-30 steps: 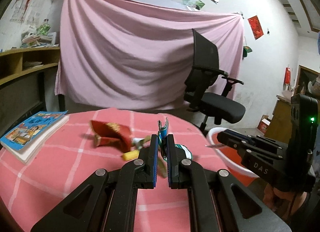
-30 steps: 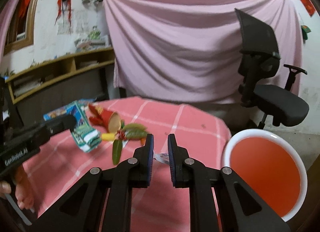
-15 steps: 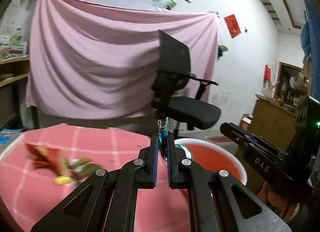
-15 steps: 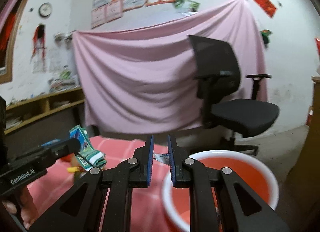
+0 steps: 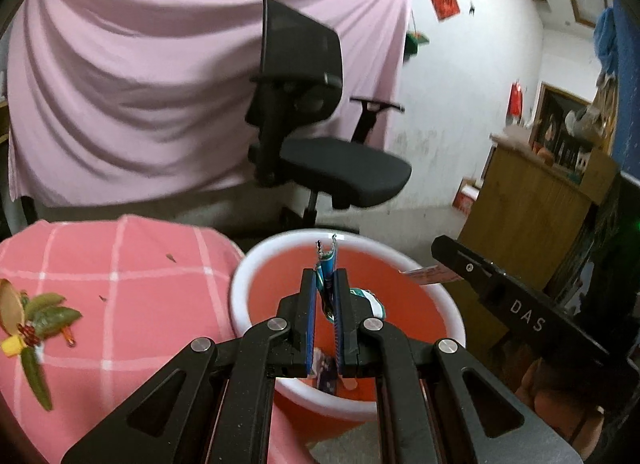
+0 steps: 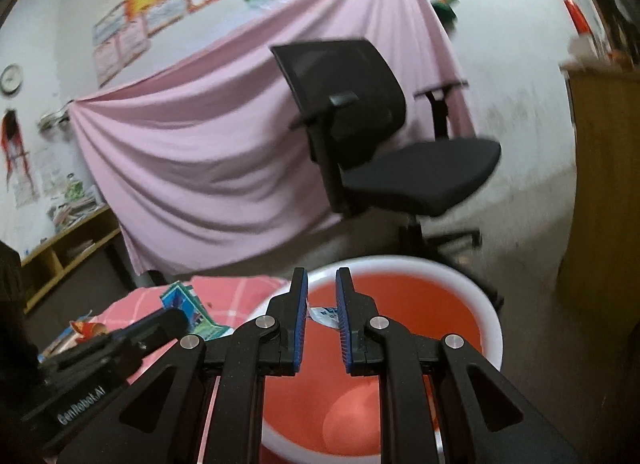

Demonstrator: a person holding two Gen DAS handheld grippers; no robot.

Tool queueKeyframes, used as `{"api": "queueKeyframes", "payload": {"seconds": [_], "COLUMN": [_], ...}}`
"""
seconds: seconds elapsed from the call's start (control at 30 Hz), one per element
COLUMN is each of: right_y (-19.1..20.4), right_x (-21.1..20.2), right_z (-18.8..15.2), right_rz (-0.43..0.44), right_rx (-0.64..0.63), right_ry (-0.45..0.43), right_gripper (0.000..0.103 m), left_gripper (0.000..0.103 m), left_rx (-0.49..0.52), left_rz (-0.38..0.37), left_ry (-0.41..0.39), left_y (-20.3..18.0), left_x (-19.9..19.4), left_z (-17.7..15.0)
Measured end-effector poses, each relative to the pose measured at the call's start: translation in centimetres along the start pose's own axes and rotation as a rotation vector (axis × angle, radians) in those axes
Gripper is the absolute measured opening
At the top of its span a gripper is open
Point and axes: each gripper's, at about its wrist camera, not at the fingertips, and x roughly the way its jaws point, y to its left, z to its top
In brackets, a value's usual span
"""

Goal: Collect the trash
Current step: 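Open both grippers to drop the tube and packet into the bucket, then bring both grippers back over the remaining trash on the table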

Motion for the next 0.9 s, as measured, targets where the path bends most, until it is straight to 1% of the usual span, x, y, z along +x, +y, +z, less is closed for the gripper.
{"api": "queueKeyframes", "payload": {"seconds": [0.1,0.2,0.23,0.27,0.33,0.4,0.47,0.53,0.6,0.7,0.77,0.8,0.87,0.9], "right_y": [-1.0,-1.5,-1.6,-1.7,-1.7,-1.7,-1.5,-1.3,-0.8,0.4,1.2,1.6,2.5,3.0], "right_x": [0.6,0.6,0.6,0.6,0.4,0.3,0.3,0.2,0.0,-0.2,-0.4,-0.5,-0.7,-0.8], "right_z": [-0.2,-0.5,-0.6,-0.6,-0.7,-0.6,-0.7,-0.6,-0.5,-0.3,-0.1,-0.1,0.0,0.0], "right_rz": [-0.008,-0.021,-0.020,-0.021,-0.025,-0.023,-0.025,-0.023,-0.019,-0.014,-0.015,-0.014,-0.009,-0.006], "right_rx": [0.034,0.053,0.058,0.059,0.060,0.061,0.056,0.051,0.032,0.001,-0.013,-0.017,-0.020,-0.023], "right_ry": [0.051,0.081,0.087,0.089,0.087,0.084,0.080,0.072,0.056,0.021,-0.005,-0.019,-0.042,-0.058], "right_gripper": [0.014,0.015,0.016,0.021,0.026,0.026,0.026,0.026,0.028,0.037,0.040,0.041,0.049,0.049], "left_gripper": [0.006,0.007,0.008,0.010,0.012,0.016,0.024,0.027,0.027,0.032,0.039,0.040,0.041,0.042], "left_rx": [-0.011,-0.025,-0.030,-0.036,-0.047,-0.059,-0.072,-0.086,-0.098,-0.114,-0.124,-0.133,-0.148,-0.155], "left_rz": [-0.003,0.003,0.005,0.006,0.008,0.013,0.018,0.027,0.042,0.073,0.094,0.107,0.129,0.144], "left_ry": [0.049,0.091,0.104,0.115,0.119,0.110,0.098,0.078,0.057,0.017,-0.007,-0.027,-0.052,-0.066], "left_y": [-0.2,0.1,0.1,0.3,0.5,0.8,1.3,2.0,2.7,4.2,5.0,5.7,6.9,7.4], "left_x": [1.1,1.5,1.7,1.9,1.8,1.5,0.9,0.0,-1.0,-2.7,-3.9,-4.8,-6.3,-7.0], "left_z": [-0.3,-0.8,-0.8,-0.8,-0.8,-0.9,-0.9,-0.9,-0.7,-0.5,-0.5,-0.5,-0.4,-0.4]}}
